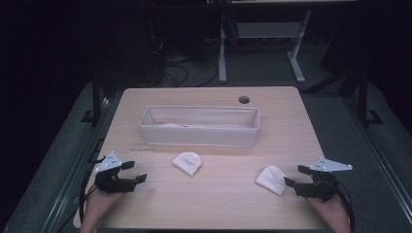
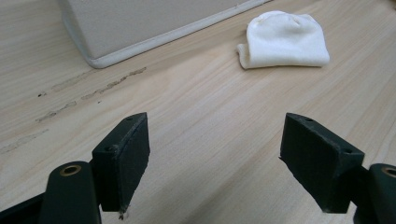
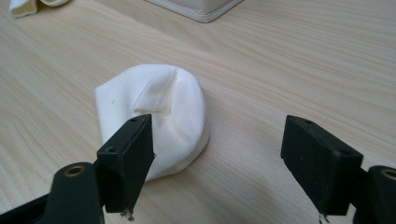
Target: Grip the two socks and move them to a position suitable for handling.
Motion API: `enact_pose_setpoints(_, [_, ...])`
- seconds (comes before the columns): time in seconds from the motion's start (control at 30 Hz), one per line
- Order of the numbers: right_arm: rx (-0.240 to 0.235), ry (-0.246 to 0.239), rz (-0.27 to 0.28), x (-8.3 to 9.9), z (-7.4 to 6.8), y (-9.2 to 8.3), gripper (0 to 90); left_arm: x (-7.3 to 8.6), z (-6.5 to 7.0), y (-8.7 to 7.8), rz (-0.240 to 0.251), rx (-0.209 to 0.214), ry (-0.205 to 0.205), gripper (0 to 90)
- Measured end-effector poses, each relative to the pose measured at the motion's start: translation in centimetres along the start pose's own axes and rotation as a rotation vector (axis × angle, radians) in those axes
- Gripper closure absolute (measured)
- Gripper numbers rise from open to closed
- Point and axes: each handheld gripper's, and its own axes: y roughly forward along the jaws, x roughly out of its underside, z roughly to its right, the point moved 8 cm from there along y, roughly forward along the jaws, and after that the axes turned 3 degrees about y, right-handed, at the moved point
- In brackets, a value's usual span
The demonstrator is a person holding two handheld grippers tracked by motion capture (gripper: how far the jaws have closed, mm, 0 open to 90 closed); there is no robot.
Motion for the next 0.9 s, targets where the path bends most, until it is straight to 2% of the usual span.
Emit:
enact_pose_setpoints(0.4, [-0.003, -0.016, -0.012, 0.0, -0.2, 0.0, 24.7, -0.1, 0.1, -0.3, -0.003, 0.001, 0.013, 24.2])
enact_pose_setpoints(0.5, [-0.003, -0.023, -0.014, 0.0, -0.3, 0.0, 24.5, -0.4, 0.5, -0.3, -0.019, 0.008, 0.038, 24.6])
enact_pose_setpoints(0.7, [0.003, -0.045, -0.012, -0.5, -0.7, -0.2, 24.4, -0.9, 1.6, 0.1, -0.079, 0.059, 0.095, 30.0])
enact_pose_setpoints(0.8, [0.001, -0.044, -0.012, -0.5, -0.7, -0.3, 24.3, -1.4, 2.0, 0.1, -0.124, 0.075, 0.146, 31.5])
enact_pose_setpoints(0.9, [0.005, -0.048, -0.019, -0.4, -0.6, -0.4, 24.1, -2.1, 2.2, -0.1, -0.143, 0.090, 0.185, 33.4])
